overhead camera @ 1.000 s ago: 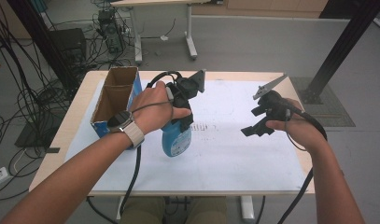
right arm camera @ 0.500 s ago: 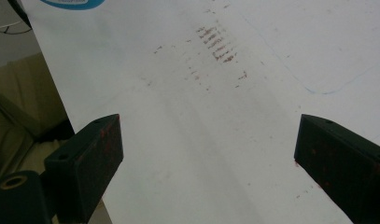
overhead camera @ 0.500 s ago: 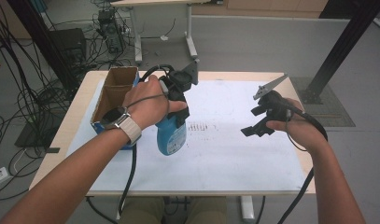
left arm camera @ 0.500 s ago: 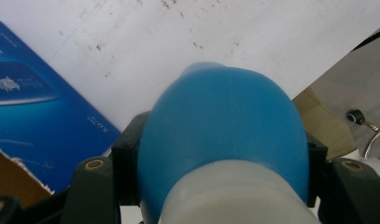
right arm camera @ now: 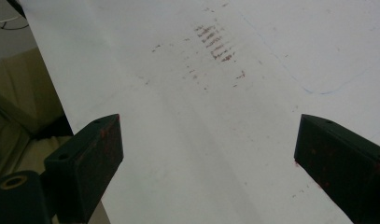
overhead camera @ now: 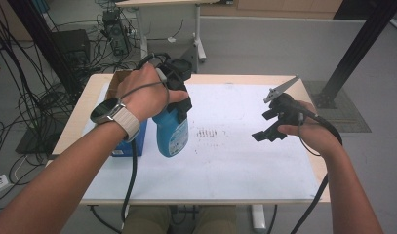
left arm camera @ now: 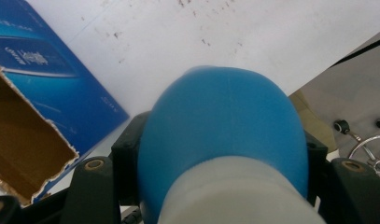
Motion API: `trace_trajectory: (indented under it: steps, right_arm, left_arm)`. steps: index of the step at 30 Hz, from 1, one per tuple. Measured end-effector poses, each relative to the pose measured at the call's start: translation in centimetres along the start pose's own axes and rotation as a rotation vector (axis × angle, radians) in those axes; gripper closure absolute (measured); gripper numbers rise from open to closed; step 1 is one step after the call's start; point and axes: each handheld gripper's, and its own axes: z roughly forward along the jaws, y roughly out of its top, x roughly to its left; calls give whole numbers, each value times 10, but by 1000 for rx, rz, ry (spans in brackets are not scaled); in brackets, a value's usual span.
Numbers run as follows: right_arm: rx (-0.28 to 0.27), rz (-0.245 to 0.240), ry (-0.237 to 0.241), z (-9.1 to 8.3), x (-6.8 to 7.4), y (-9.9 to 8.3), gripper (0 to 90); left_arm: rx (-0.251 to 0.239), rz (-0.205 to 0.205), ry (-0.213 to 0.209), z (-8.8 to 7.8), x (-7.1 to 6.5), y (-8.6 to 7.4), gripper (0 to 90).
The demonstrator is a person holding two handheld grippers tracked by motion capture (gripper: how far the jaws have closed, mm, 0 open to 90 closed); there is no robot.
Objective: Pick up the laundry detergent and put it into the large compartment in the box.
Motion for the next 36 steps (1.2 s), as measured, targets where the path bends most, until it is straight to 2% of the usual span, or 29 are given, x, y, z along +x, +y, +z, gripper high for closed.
trace_trajectory:
  steps: [4,15,17,22,26,29,32,36]
  right_arm:
    - [2,-10,1,0,0,4,79]
    - [5,-27,-2,-1,2,15,79]
    - [6,-33,1,1,2,16,79]
    - [9,-29,2,4,0,19,79]
    - [1,-34,4,6,-2,20,79]
    - [-10,-33,6,7,-4,20,79]
    - [-16,-35,6,8,-5,20,79]
    - [-27,-38,5,8,-7,22,79]
  left_arm:
    - [12,-27,-7,-8,6,1,384]
    - [3,-96,-31,-27,30,-3,382]
    - [-4,-121,-26,-30,33,-5,382]
    - [9,-142,-7,-34,36,-3,376]
    - [-30,-153,23,-39,35,-8,377]
    - [-38,-159,38,-43,36,-8,378]
    - [-39,-171,34,-47,40,-9,378]
    - [-42,-207,29,-54,47,-9,378]
